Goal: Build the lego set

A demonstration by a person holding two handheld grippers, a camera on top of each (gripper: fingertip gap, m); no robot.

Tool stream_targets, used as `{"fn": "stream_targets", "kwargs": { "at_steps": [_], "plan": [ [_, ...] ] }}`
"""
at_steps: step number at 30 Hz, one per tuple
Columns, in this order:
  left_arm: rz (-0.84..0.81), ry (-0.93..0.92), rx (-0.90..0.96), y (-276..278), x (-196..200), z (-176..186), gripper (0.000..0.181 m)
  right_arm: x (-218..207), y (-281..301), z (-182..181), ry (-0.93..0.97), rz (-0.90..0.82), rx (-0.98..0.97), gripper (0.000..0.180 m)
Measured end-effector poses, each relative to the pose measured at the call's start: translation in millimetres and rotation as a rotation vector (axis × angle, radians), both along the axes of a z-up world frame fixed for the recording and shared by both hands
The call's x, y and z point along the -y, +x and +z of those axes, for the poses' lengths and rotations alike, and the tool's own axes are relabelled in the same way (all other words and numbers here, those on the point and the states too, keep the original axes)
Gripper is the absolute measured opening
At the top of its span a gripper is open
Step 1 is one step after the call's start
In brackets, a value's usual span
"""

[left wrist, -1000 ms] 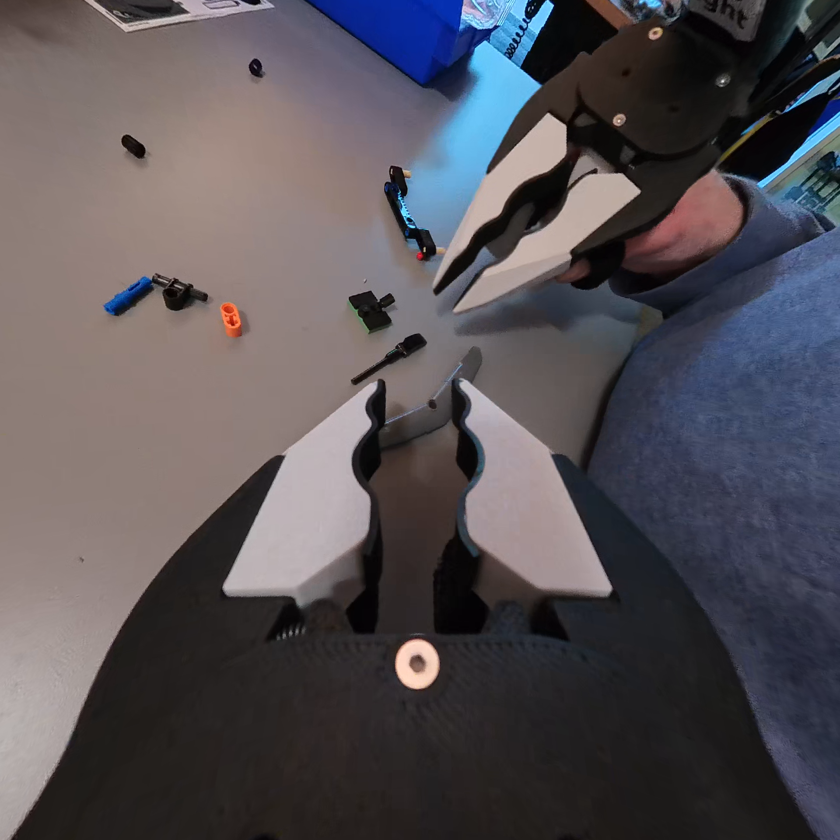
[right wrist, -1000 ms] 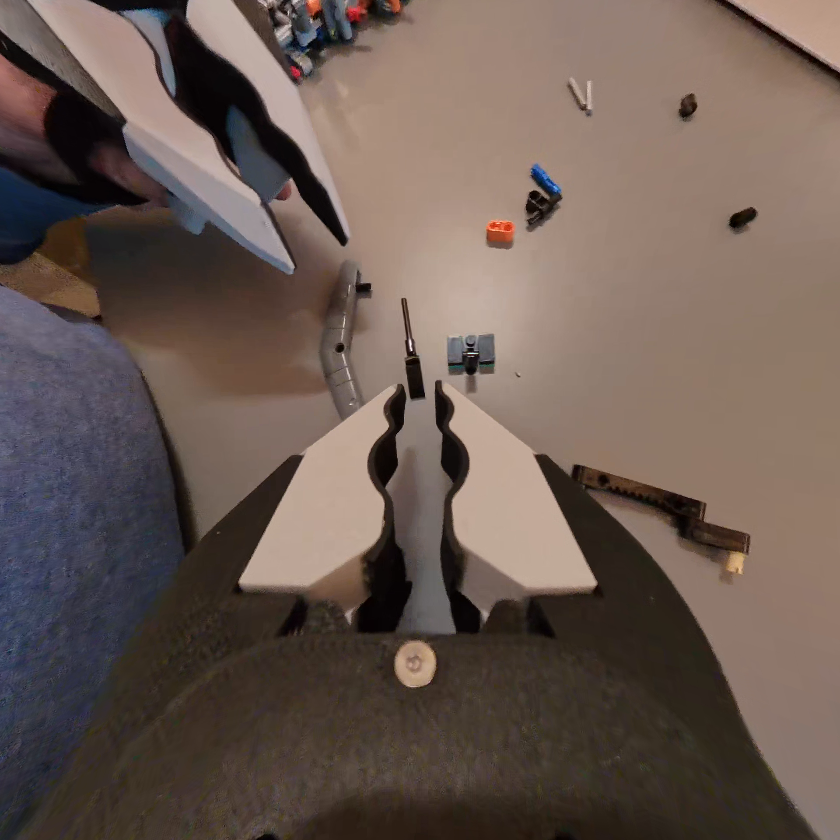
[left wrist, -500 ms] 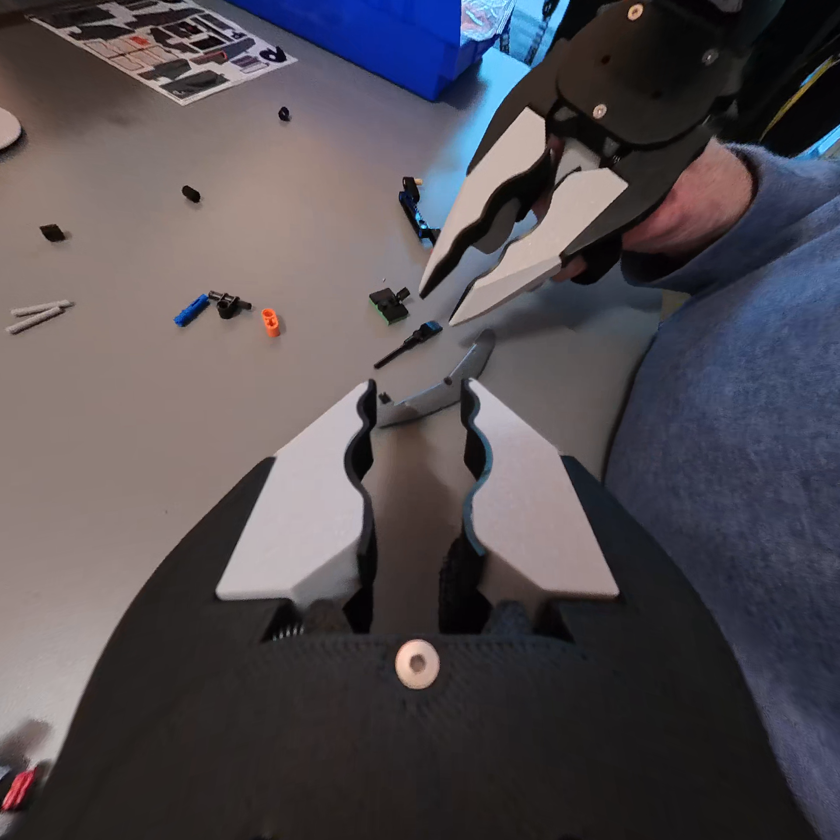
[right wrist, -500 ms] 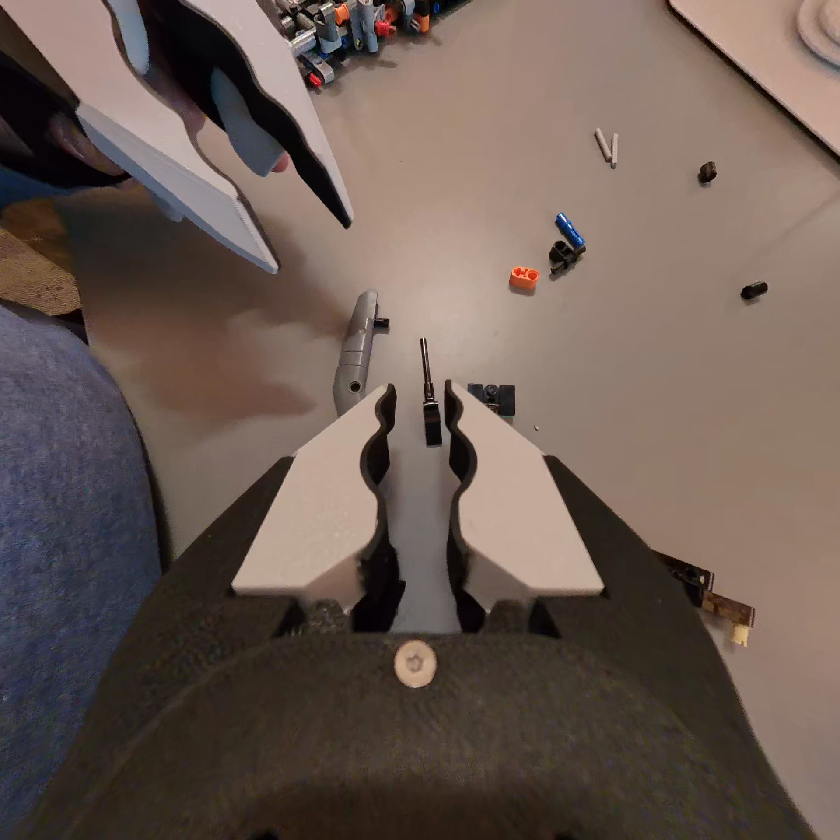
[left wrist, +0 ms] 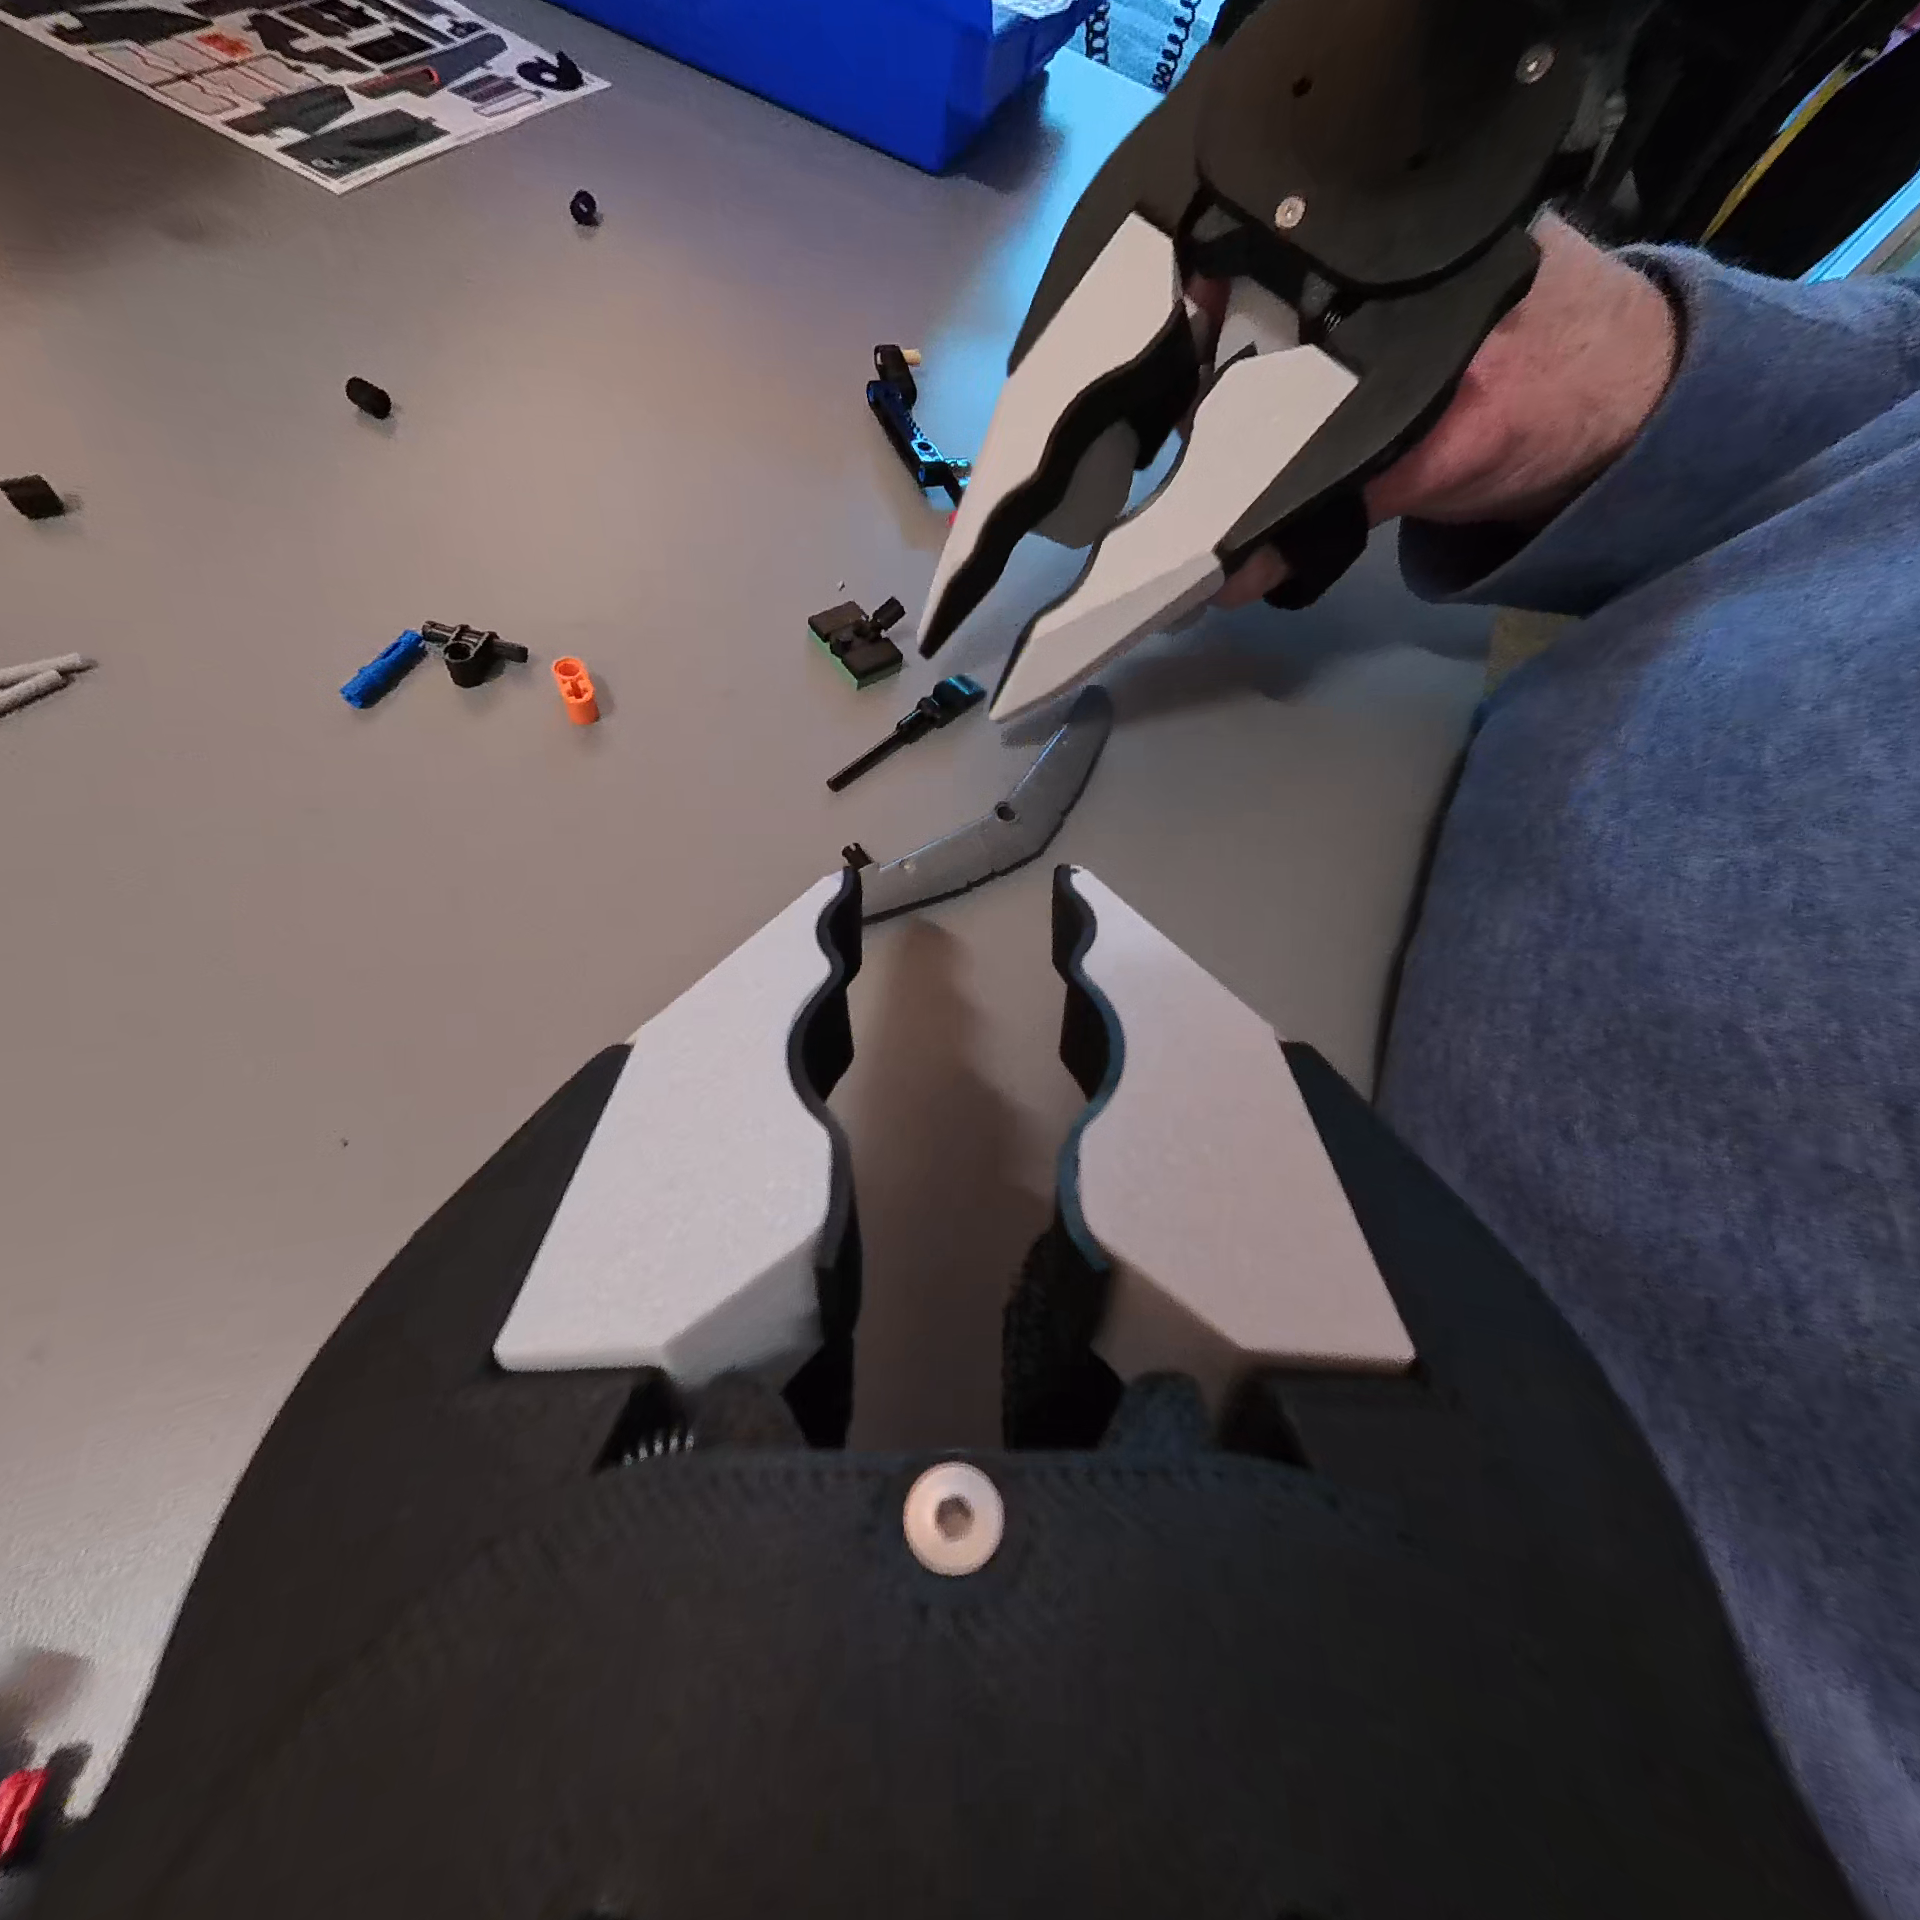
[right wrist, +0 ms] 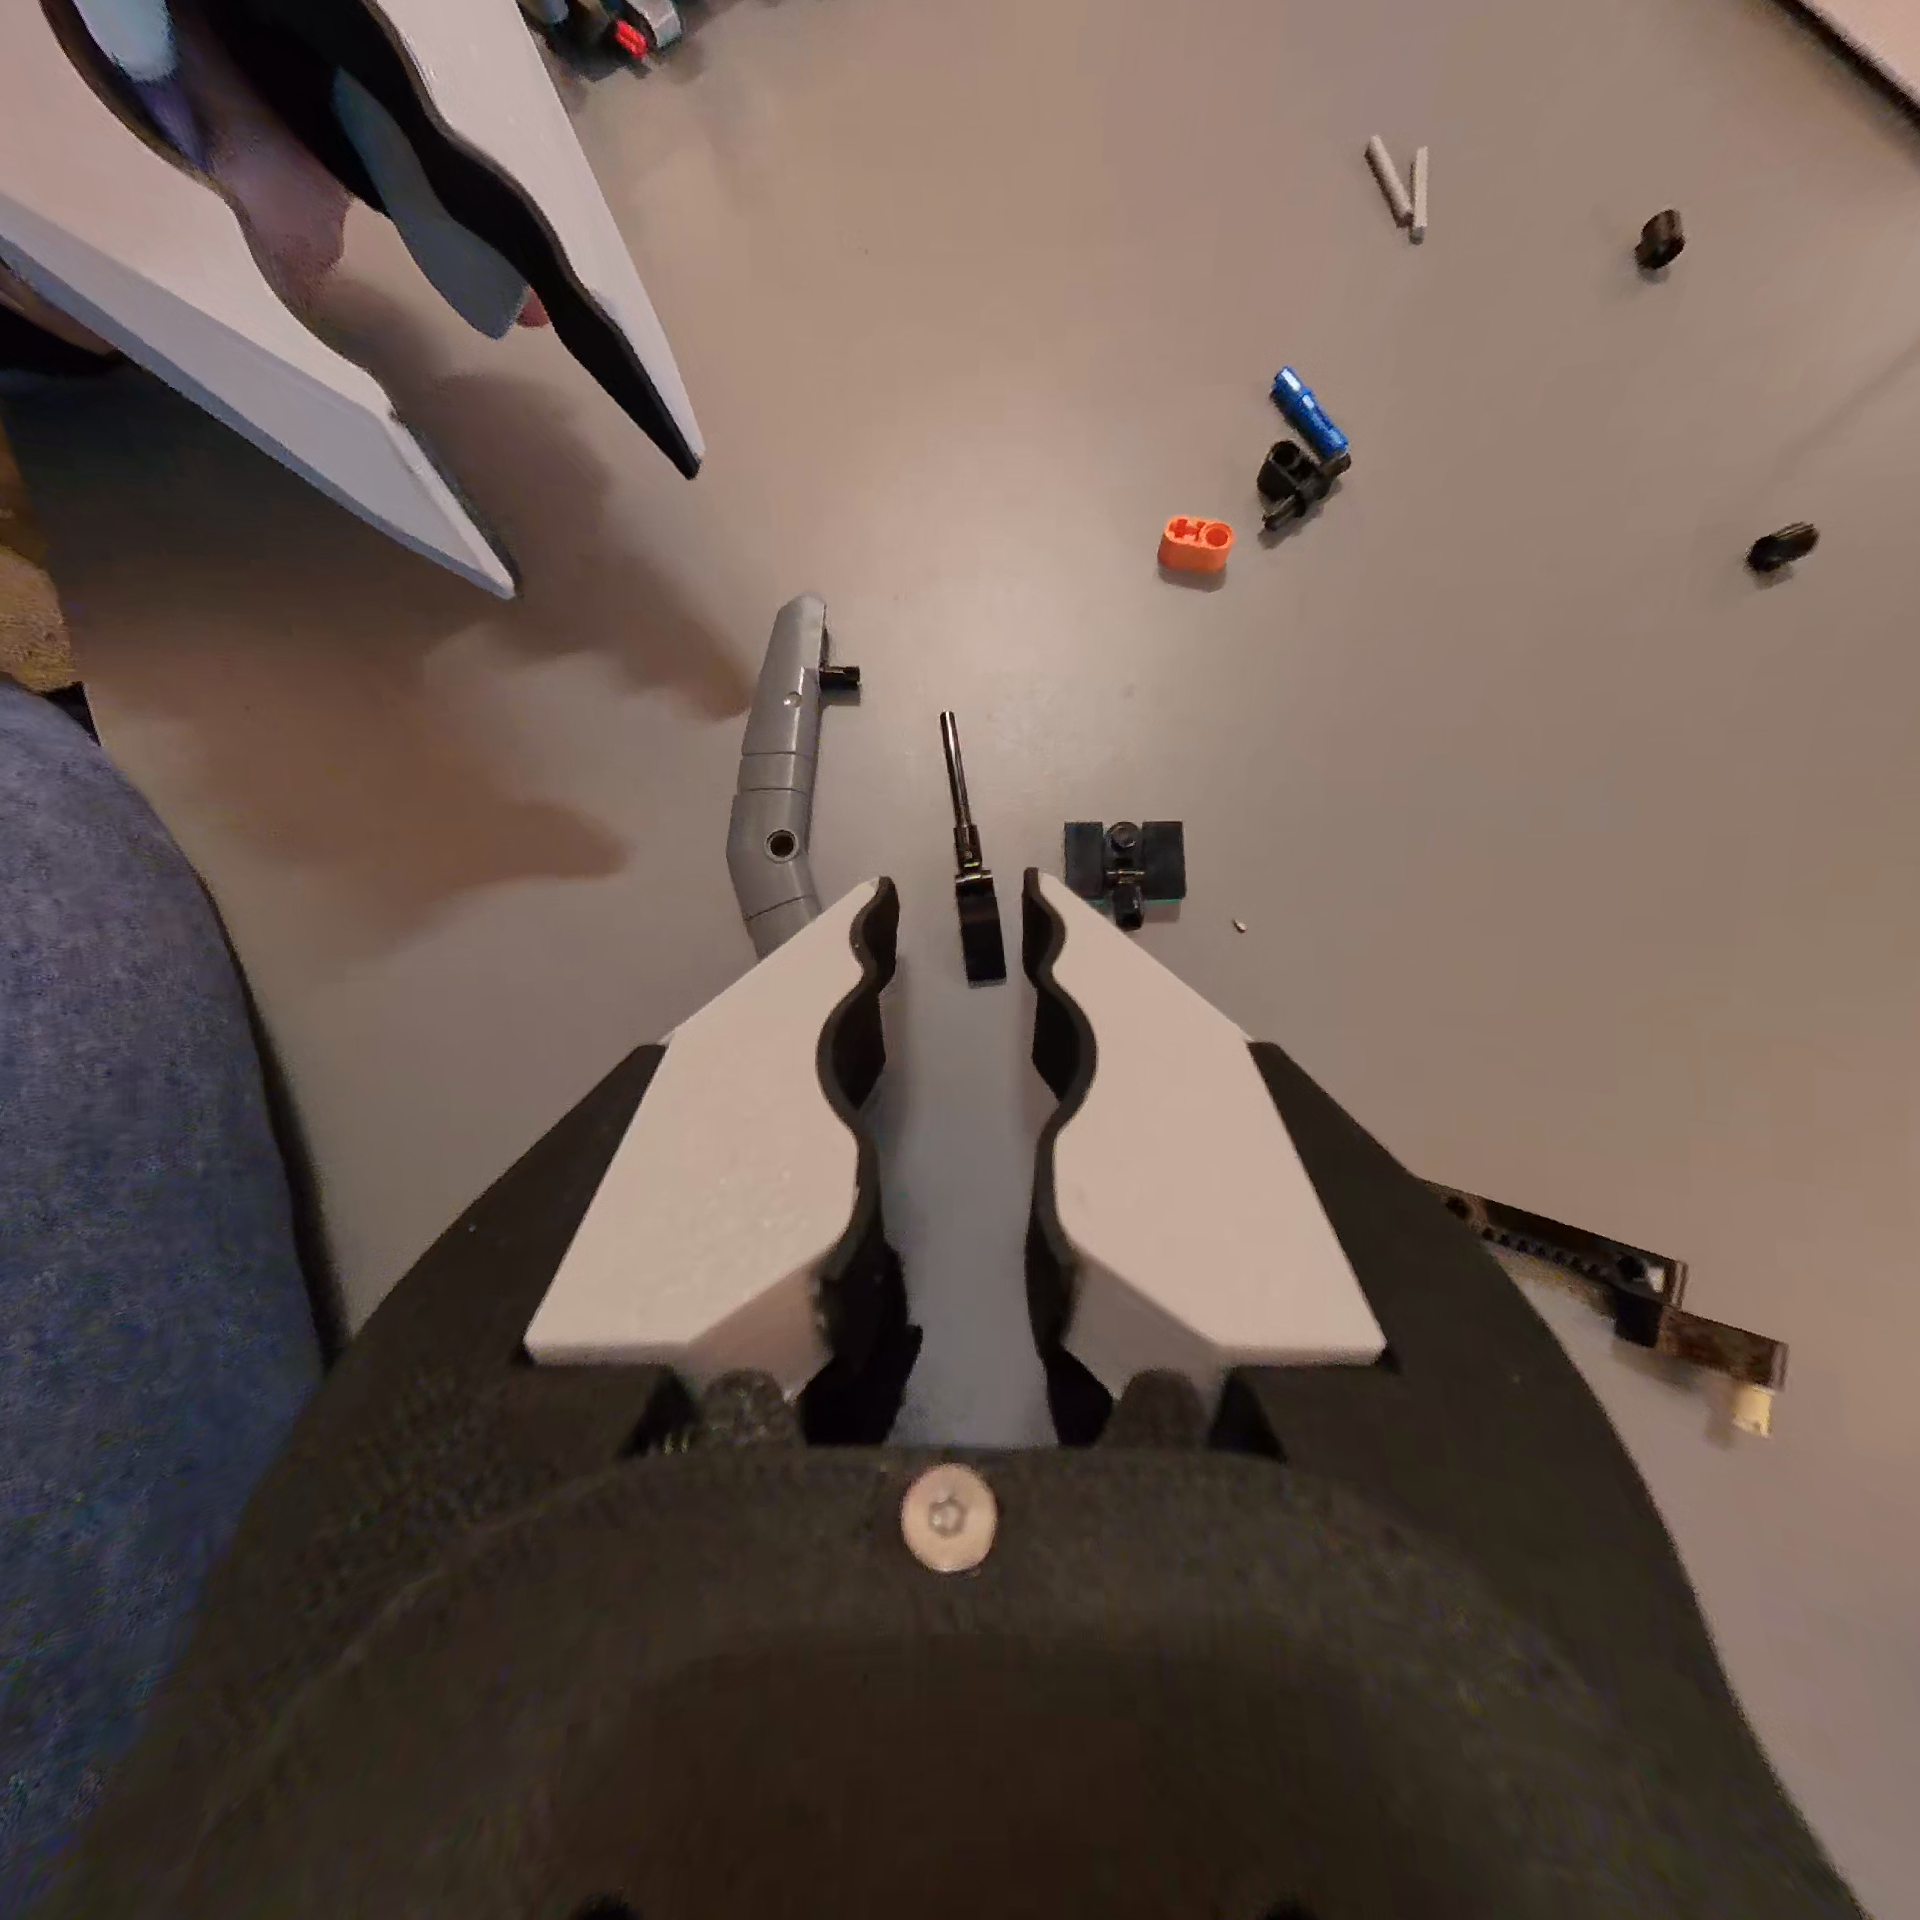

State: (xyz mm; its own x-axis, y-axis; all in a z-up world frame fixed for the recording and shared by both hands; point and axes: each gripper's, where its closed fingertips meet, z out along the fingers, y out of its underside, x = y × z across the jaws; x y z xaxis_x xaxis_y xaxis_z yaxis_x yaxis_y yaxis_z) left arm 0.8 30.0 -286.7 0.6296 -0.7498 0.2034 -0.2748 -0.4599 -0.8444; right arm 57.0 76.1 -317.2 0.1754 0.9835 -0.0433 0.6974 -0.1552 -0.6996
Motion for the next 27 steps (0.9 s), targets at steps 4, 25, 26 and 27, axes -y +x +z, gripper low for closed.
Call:
{"fn": "stream_targets", "kwargs": {
  "at_steps": [4,25,26,27],
  "plan": [
    [0.005,0.008,0.010,-2.4,0.7,2.4,0.034,3.8,-3.2,-8.1,-0.020,0.009,0.017,0.024],
    [0.014,0.030,0.024,-3.2,0.3,7.8,0.033,-1.8,-1.6,-12.2,0.024,-0.011,0.017,0.023],
    [0.015,0.030,0.025,-3.5,0.3,8.0,0.033,-1.3,-2.0,-12.4,0.023,-0.009,0.018,0.022],
    [0.015,0.030,0.027,-3.8,0.3,8.3,0.033,-0.8,-2.6,-12.4,0.019,-0.007,0.017,0.020]
  ]
}}
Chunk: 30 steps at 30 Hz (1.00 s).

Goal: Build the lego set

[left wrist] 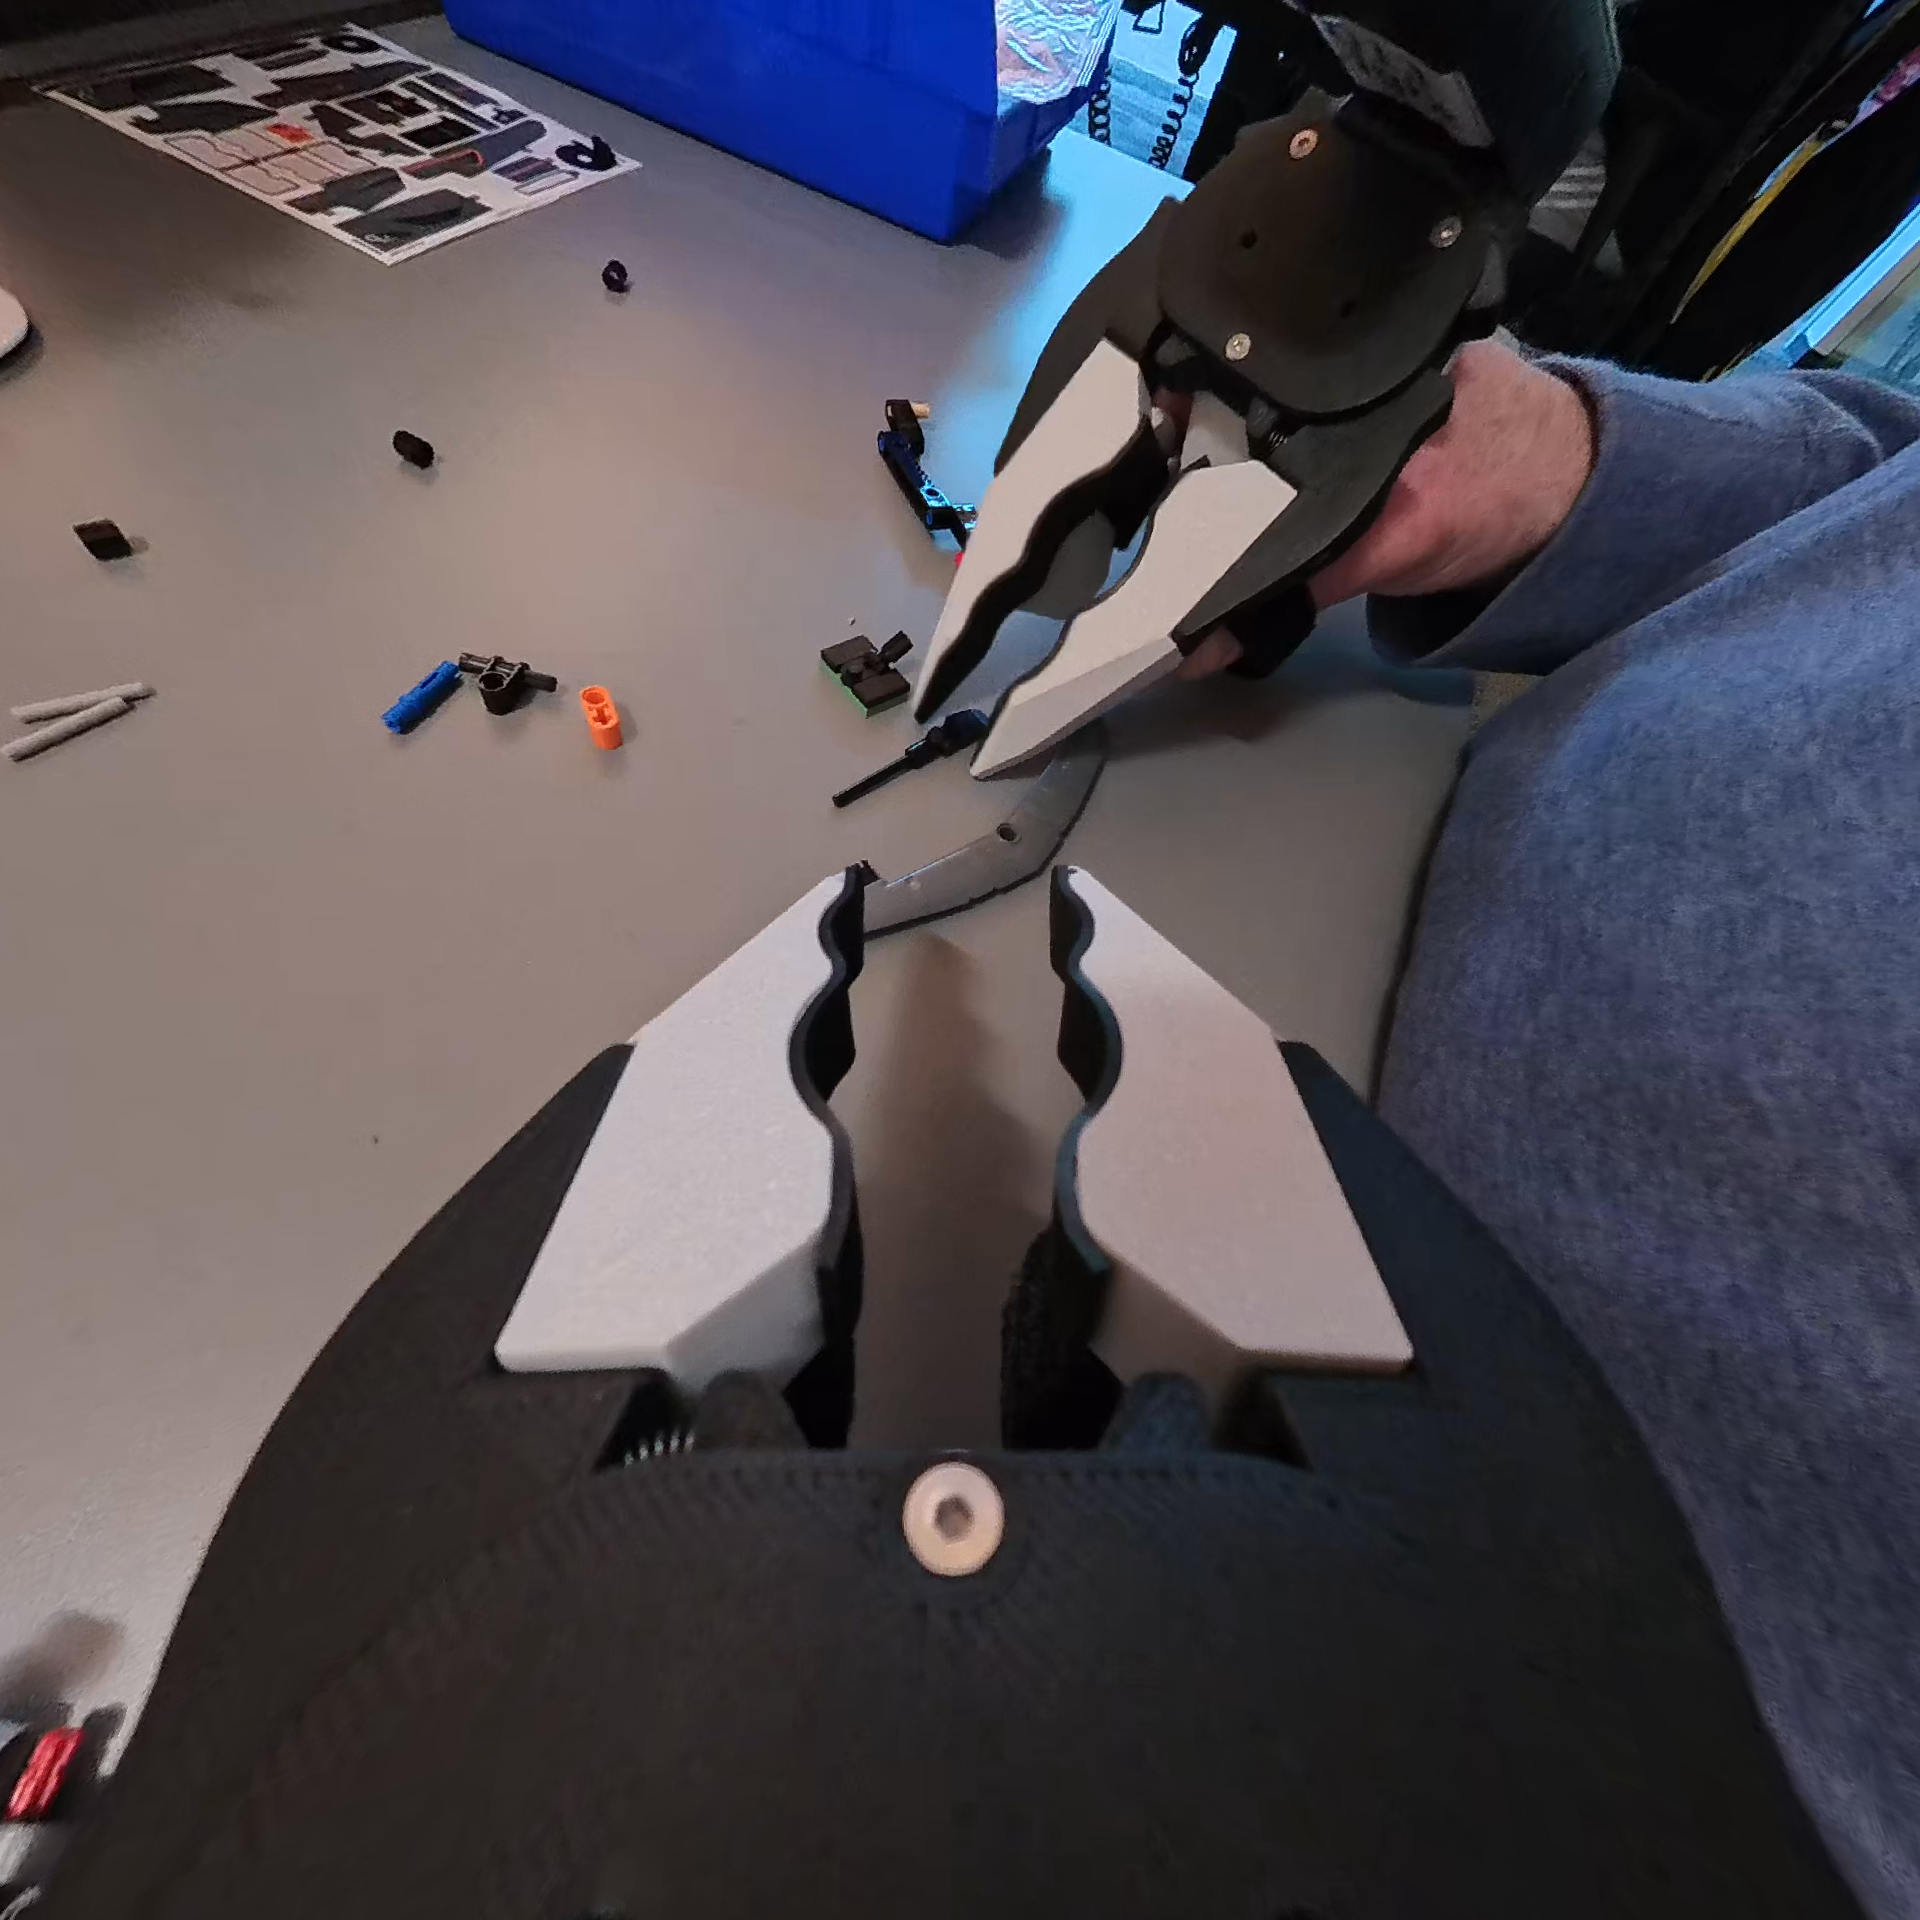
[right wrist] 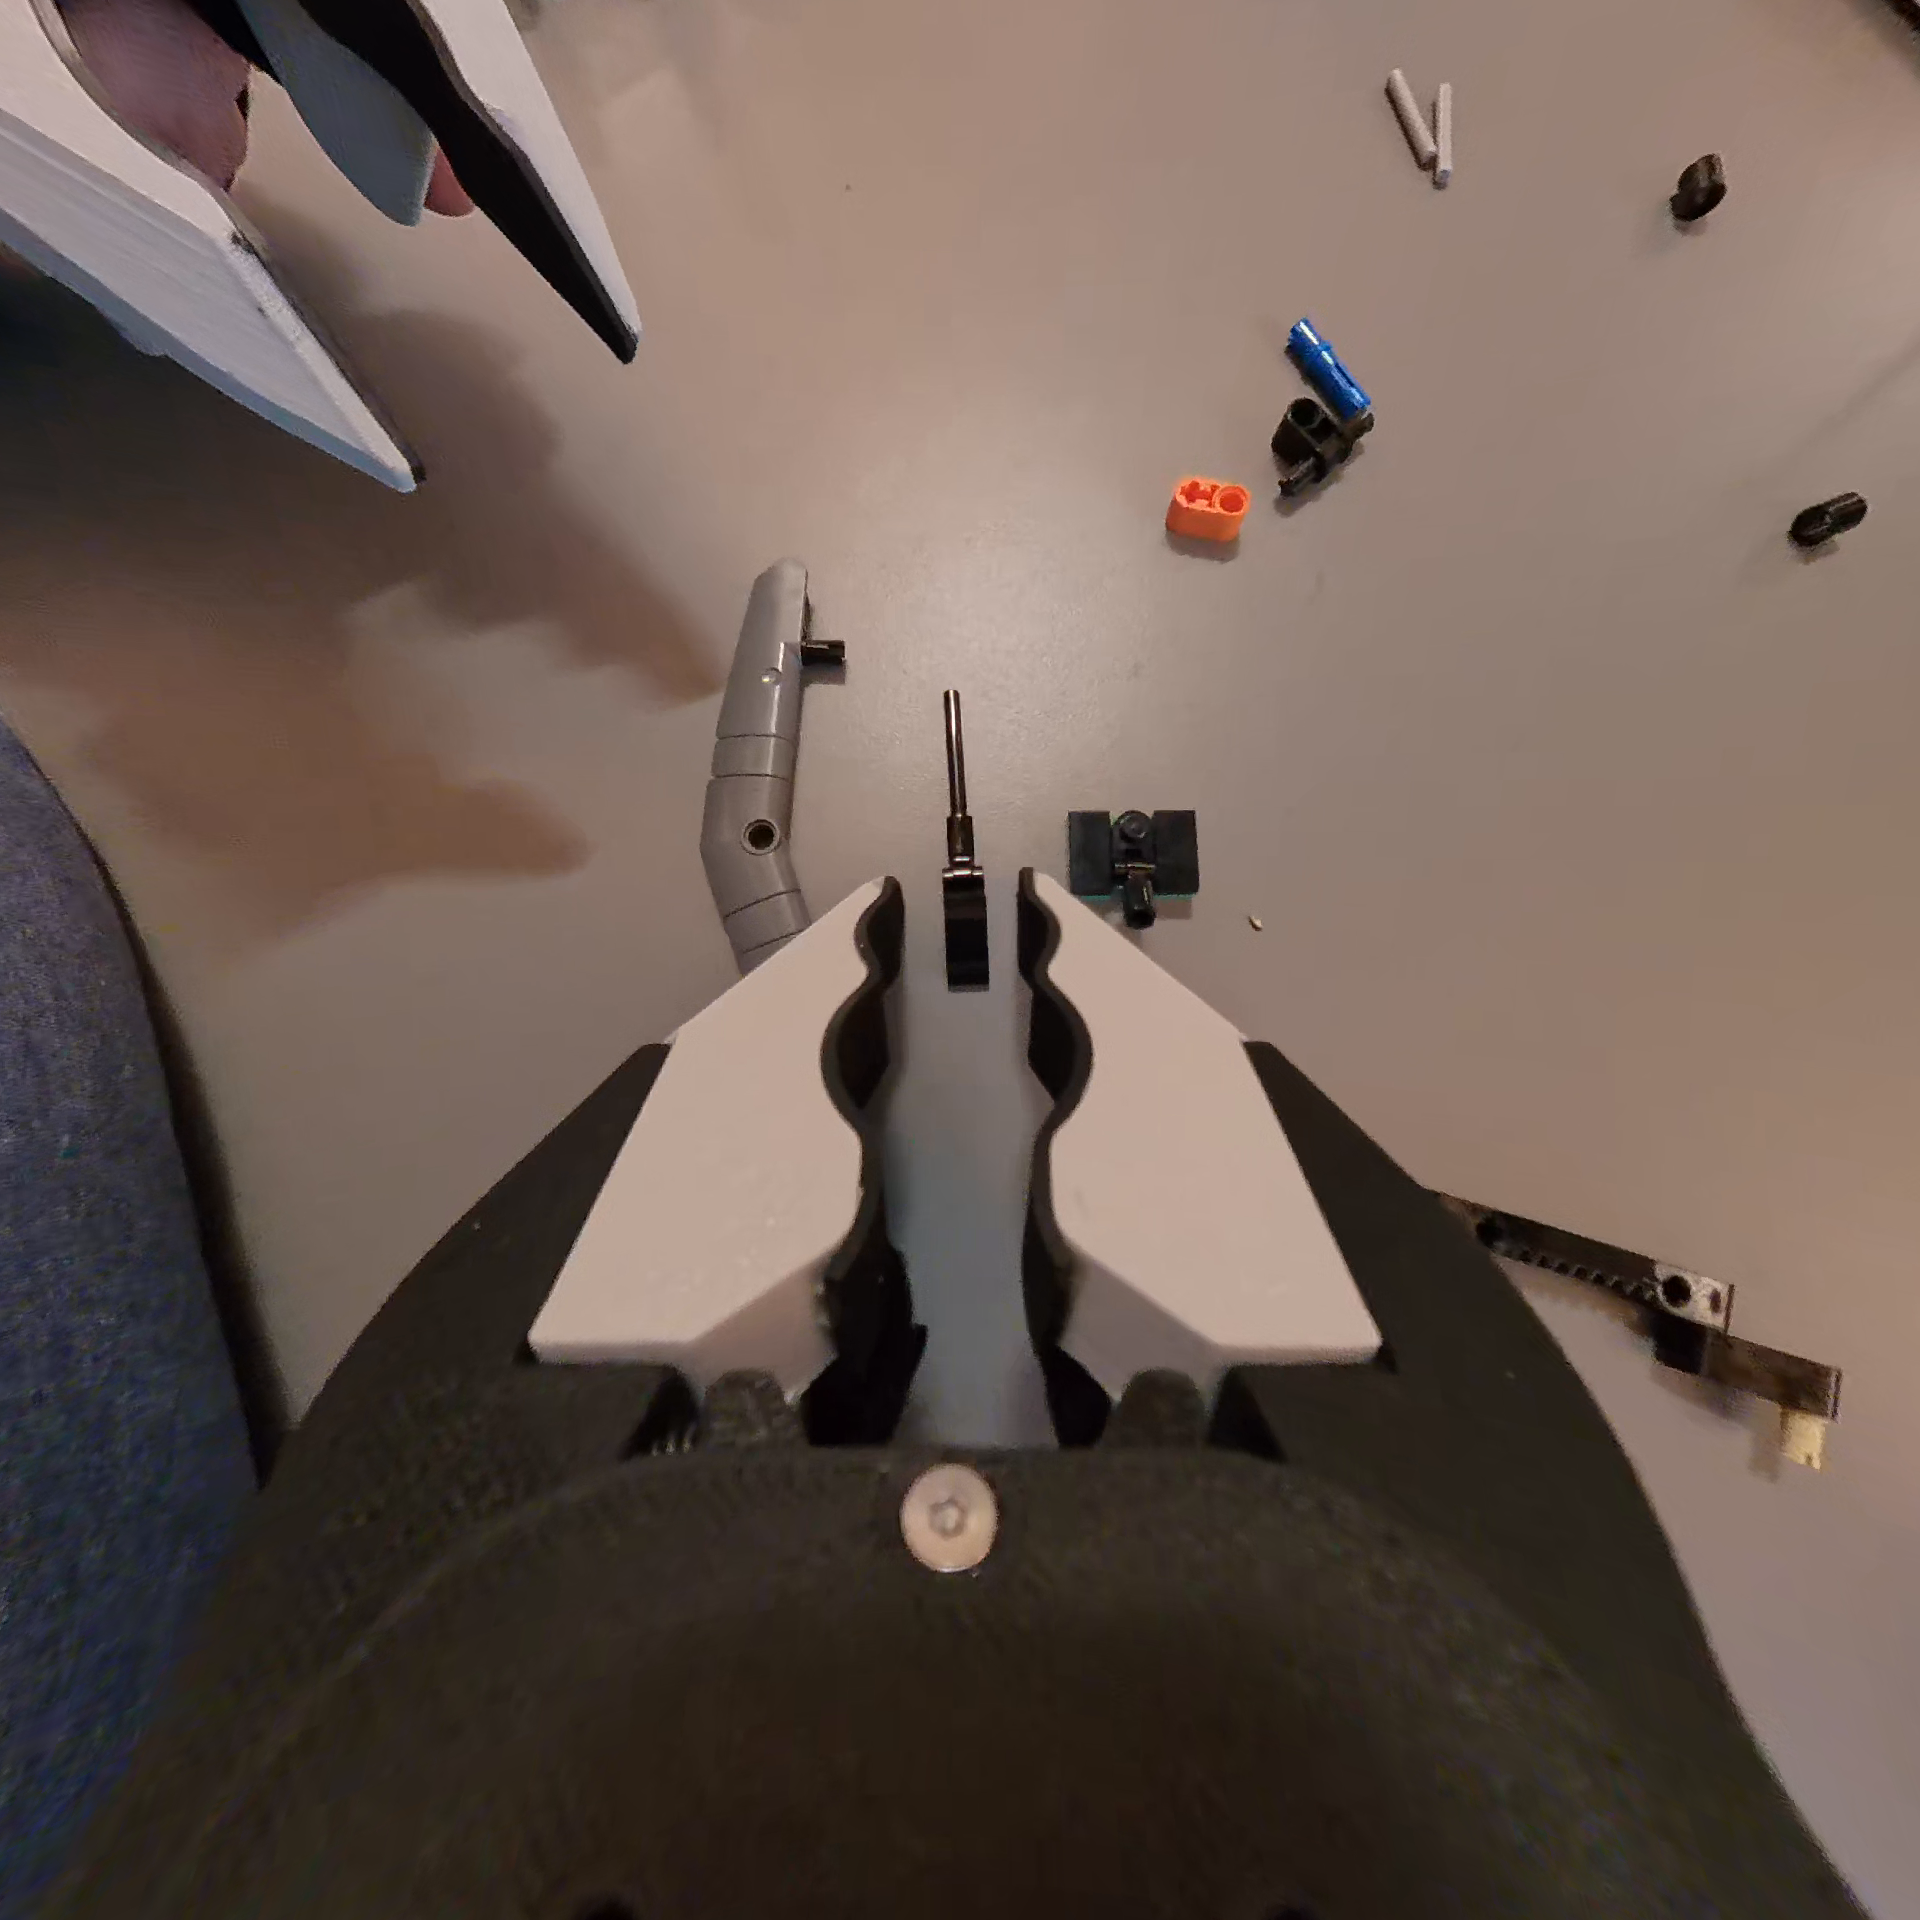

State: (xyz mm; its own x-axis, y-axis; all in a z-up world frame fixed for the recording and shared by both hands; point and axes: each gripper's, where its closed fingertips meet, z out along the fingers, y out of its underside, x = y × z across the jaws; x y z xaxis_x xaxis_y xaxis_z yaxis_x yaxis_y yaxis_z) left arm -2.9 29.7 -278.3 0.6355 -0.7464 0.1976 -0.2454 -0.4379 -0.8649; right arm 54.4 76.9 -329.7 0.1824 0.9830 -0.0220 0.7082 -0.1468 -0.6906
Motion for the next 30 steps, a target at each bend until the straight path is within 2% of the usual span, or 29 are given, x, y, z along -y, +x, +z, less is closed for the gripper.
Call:
{"fn": "stream_targets", "kwargs": {
  "at_steps": [4,14,20,24,26,30],
  "plan": [
    [-0.001,0.010,0.003,-1.1,1.3,3.3,0.033,-0.5,-0.1,-0.1,-0.008,-0.003,-0.013,0.007],
    [-0.004,-0.009,0.007,-0.3,-0.8,-1.1,0.033,-4.8,2.1,3.3,-0.031,-0.020,-0.067,0.006],
    [0.016,0.073,-0.087,0.3,-12.0,7.1,0.032,1.1,-0.6,34.8,-0.078,-0.002,-0.205,0.005],
    [0.000,0.091,-0.143,8.7,-20.3,14.8,0.036,10.6,-2.1,62.5,0.020,0.061,-0.257,0.005],
    [-0.043,0.012,-0.049,21.2,-18.2,18.5,0.038,19.3,-2.4,72.3,0.112,0.113,-0.246,0.005],
    [-0.128,-0.151,0.271,44.4,-7.8,37.5,0.032,38.5,-0.8,80.0,0.268,0.203,-0.198,0.005]
  ]
}}
